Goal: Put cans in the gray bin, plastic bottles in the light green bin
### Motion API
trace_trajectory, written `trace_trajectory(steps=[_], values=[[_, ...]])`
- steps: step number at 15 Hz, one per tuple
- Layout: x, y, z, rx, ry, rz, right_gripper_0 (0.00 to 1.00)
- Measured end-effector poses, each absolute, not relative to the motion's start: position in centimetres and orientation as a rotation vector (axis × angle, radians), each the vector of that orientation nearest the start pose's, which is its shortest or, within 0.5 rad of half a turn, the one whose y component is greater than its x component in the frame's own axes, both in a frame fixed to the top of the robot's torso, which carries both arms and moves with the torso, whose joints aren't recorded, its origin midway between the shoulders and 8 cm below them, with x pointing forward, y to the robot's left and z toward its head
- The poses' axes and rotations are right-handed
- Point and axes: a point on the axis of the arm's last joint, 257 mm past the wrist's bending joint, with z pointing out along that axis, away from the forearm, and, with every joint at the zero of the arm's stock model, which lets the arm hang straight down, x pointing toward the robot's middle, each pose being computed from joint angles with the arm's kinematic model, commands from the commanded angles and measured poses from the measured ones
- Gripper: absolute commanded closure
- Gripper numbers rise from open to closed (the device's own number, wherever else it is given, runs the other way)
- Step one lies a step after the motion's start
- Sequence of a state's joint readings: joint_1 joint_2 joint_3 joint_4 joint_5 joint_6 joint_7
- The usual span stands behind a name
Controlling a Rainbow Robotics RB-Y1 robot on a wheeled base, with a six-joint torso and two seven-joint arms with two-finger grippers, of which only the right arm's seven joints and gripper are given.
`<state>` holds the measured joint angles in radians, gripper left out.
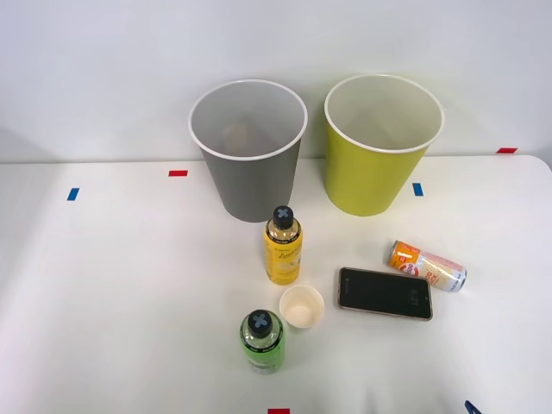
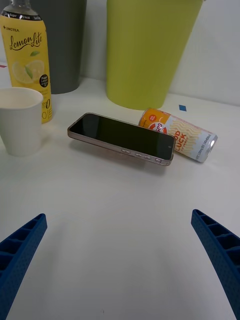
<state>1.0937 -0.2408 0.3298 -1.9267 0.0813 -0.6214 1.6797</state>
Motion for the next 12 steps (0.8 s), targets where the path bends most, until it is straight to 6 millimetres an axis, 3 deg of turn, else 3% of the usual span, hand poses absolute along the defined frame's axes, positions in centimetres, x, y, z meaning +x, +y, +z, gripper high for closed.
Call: trace_trajectory(steps=[12], values=[[19.48,-19.93,-29.82,-0.236,1.665,-0.054,0.00]])
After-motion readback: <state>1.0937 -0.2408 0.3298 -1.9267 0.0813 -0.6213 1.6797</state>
